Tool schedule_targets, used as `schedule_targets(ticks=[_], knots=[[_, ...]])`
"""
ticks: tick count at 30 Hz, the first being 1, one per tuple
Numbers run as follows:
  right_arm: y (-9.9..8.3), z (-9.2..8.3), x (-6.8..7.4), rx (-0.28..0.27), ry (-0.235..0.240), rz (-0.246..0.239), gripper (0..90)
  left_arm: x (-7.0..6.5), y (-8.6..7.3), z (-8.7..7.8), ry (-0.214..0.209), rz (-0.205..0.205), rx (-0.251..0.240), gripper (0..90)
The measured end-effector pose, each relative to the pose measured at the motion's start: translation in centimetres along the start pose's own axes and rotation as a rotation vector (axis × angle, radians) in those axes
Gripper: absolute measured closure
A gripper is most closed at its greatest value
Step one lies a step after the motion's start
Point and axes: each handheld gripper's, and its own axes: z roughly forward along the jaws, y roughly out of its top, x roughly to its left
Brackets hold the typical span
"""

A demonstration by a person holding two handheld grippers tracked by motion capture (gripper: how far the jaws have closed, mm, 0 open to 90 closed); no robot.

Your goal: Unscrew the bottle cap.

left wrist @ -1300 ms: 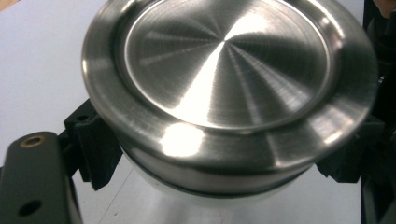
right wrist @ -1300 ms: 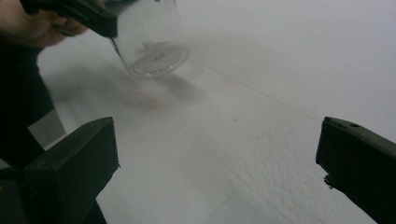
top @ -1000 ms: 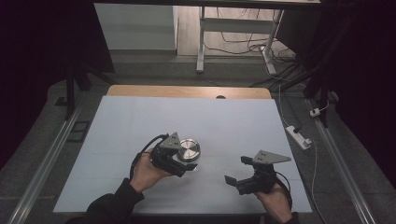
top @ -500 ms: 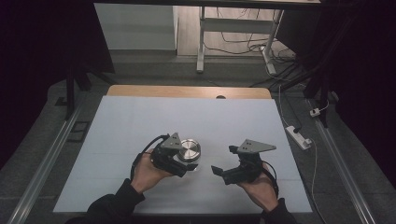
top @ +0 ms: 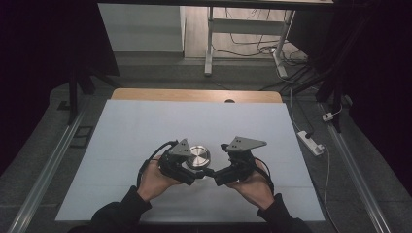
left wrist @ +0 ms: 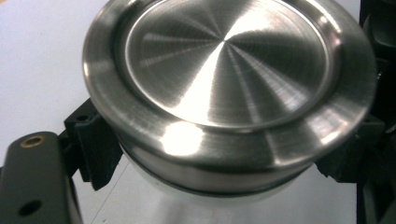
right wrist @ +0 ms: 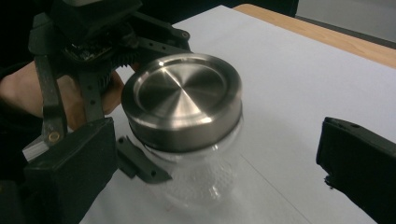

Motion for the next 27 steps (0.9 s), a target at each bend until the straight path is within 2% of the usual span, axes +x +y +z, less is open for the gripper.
schedule_targets(ticks=[6, 13, 16, 20, 23, 24, 27], knots=[[0.8, 1.2, 0.6, -0.013, 0.008, -0.029, 2.2, -0.1, 0.0, 0.2, -0.001, -0.006, 0.003, 15.6], [1.2, 2.7, 1.0, 0.006, 0.029, -0.063, 12.2, -0.1, 0.1, 0.3, 0.005, -0.018, 0.007, 15.6], [1.2, 3.0, 1.1, 0.005, 0.033, -0.063, 18.3, -0.1, 0.1, 0.3, 0.006, -0.02, 0.011, 15.6], [1.2, 3.2, 1.2, 0.003, 0.026, -0.069, 19.2, -0.1, 0.1, 0.3, 0.005, -0.022, 0.009, 15.6], [1.2, 3.1, 1.1, 0.002, 0.034, -0.075, 19.4, -0.1, 0.1, 0.3, -0.003, -0.017, 0.009, 15.6], [1.2, 3.0, 1.1, 0.004, 0.039, -0.08, 19.5, 0.1, 0.1, 0.2, -0.025, 0.002, 0.008, 15.6], [1.3, 2.7, 1.0, -0.002, 0.075, -0.101, 19.5, 0.1, 0.2, -0.1, -0.055, 0.025, 0.002, 15.6]])
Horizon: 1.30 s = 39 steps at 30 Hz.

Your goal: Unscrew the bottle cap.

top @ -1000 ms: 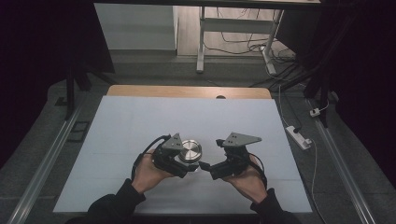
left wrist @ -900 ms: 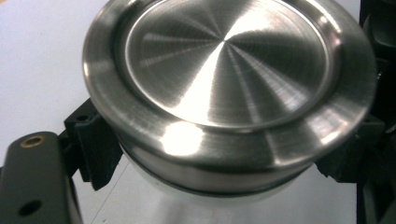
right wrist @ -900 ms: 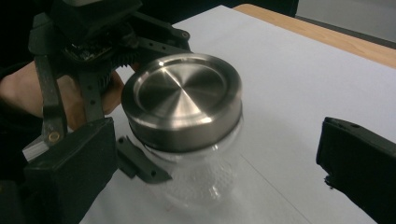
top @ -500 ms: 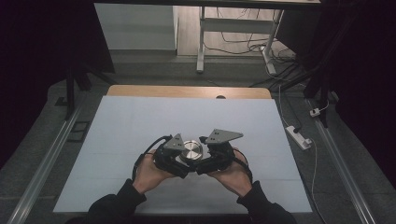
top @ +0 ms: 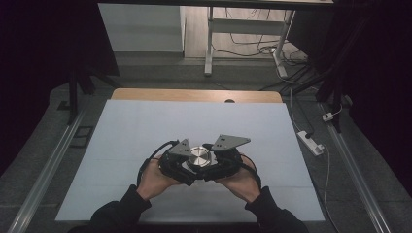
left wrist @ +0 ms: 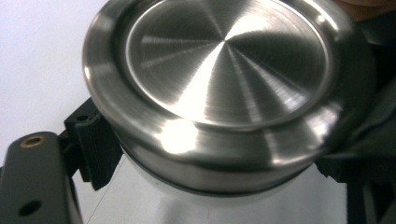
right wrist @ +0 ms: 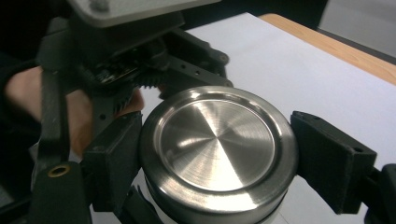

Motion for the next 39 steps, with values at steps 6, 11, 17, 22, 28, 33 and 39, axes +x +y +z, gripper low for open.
schedule_targets(ticks=[6, 11, 17, 22, 28, 33, 39], knots=[[0.1, -0.6, -0.9, -0.013, 0.14, -0.038, 19.5, 0.0, 0.1, -0.4, -0.079, 0.052, -0.007, 15.6], [-0.2, -0.8, -2.1, -0.014, 0.271, -0.069, 19.5, -0.3, 0.2, -0.2, -0.115, 0.089, 0.006, 15.6], [-0.6, -0.7, -3.1, -0.018, 0.37, -0.077, 17.1, -0.4, 0.2, 0.1, -0.127, 0.096, 0.008, 15.6], [-0.1, -0.7, -1.9, 0.004, 0.309, -0.075, 0.8, -0.2, 0.1, -0.1, -0.085, 0.057, -0.003, 15.6], [0.5, -0.6, -0.6, 0.037, 0.094, -0.014, 3.3, -0.1, 0.0, -0.1, 0.002, 0.003, 0.0, 15.6], [0.3, -0.4, -0.1, 0.006, -0.011, 0.038, 9.0, -0.1, 0.0, 0.1, 0.053, -0.042, -0.005, 15.6], [-0.2, 0.3, 0.2, -0.032, -0.08, 0.067, 12.2, -0.1, 0.1, 0.2, 0.092, -0.061, 0.002, 15.6]])
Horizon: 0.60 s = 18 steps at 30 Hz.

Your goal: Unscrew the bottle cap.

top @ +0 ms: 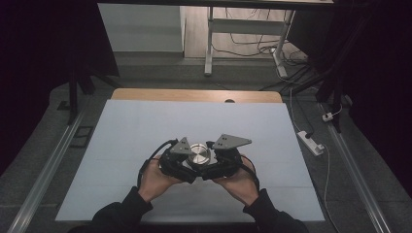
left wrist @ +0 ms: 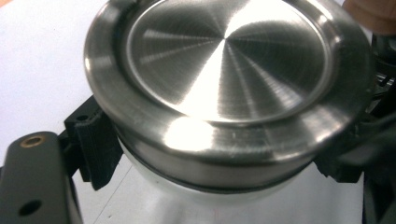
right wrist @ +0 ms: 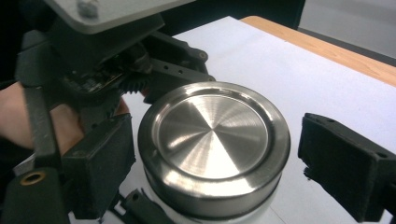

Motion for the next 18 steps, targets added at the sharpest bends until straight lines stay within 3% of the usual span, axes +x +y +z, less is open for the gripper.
schedule_targets(ticks=[5, 10, 11, 16, 17, 18], knots=[[-0.2, 0.3, 0.4, -0.014, -0.012, -0.026, 17.7, -0.4, 0.2, 0.0, -0.002, 0.015, -0.005, 15.6], [0.0, -0.1, 0.4, -0.009, 0.01, -0.05, 18.0, -0.2, 0.1, -0.3, -0.051, 0.039, -0.016, 15.6], [0.0, -0.3, 0.2, -0.006, 0.054, -0.067, 18.0, 0.0, 0.0, -0.5, -0.092, 0.057, -0.018, 15.6], [0.1, -0.8, -1.1, 0.003, 0.224, -0.105, 18.0, 0.1, 0.1, -0.6, -0.199, 0.109, -0.024, 15.6], [0.1, -0.8, -1.1, 0.003, 0.224, -0.105, 18.0, 0.1, 0.1, -0.6, -0.199, 0.109, -0.024, 15.6], [0.1, -1.0, -1.5, 0.008, 0.287, -0.12, 18.0, 0.1, 0.1, -0.6, -0.219, 0.123, -0.022, 15.6]])
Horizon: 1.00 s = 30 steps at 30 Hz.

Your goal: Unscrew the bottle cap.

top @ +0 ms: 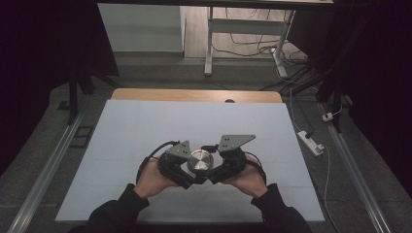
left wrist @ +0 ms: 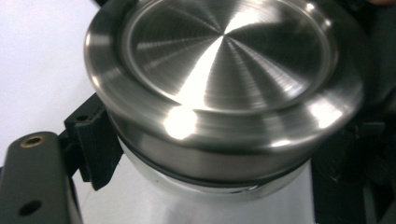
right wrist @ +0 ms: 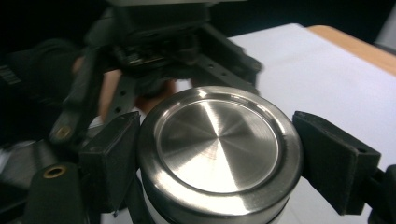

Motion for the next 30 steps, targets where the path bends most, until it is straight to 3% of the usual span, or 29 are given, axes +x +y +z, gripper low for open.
schedule_targets(ticks=[1, 3, 6, 8, 10, 14, 16, 17, 19, 22, 25, 30], knots=[[-0.1, -0.1, -0.1, 0.003, 0.032, -0.01, 18.0, -0.1, 0.1, 0.0, -0.039, 0.023, 0.003, 15.6], [-0.1, -0.3, -0.3, 0.007, 0.091, -0.029, 18.0, -0.3, 0.1, 0.0, -0.072, 0.045, 0.005, 15.6], [-0.3, -0.5, -0.4, 0.006, 0.154, -0.047, 17.9, -0.5, 0.1, 0.2, -0.088, 0.064, 0.01, 15.6], [-0.3, -0.5, -0.4, 0.01, 0.152, -0.04, 17.7, -0.6, 0.2, 0.2, -0.08, 0.065, 0.014, 15.6], [-0.1, -0.5, -0.4, 0.015, 0.111, -0.02, 13.2, -0.6, 0.2, 0.3, -0.056, 0.059, 0.02, 15.6], [0.4, -0.7, 0.0, 0.002, 0.03, 0.018, 5.7, -0.2, 0.1, 0.1, 0.032, 0.003, 0.015, 15.5], [0.7, -0.6, 0.3, 0.018, -0.037, 0.039, 5.1, -0.2, 0.1, 0.0, 0.056, -0.013, 0.016, 15.6], [0.7, -0.5, 0.5, 0.024, -0.074, 0.044, 5.2, -0.1, 0.1, -0.1, 0.104, -0.038, 0.019, 15.6], [0.8, -0.2, 0.9, 0.035, -0.141, 0.063, 6.3, -0.1, 0.1, 0.0, 0.144, -0.054, 0.027, 15.6], [0.6, 0.5, 1.3, 0.028, -0.215, 0.076, 9.0, -0.1, 0.1, 0.1, 0.164, -0.077, 0.024, 15.6], [0.4, 1.0, 1.5, 0.01, -0.257, 0.082, 12.5, -0.3, 0.2, 0.3, 0.194, -0.092, 0.031, 15.6], [0.2, 1.5, 1.8, -0.009, -0.292, 0.077, 18.1, -0.5, 0.3, 0.4, 0.196, -0.095, 0.028, 15.6]])
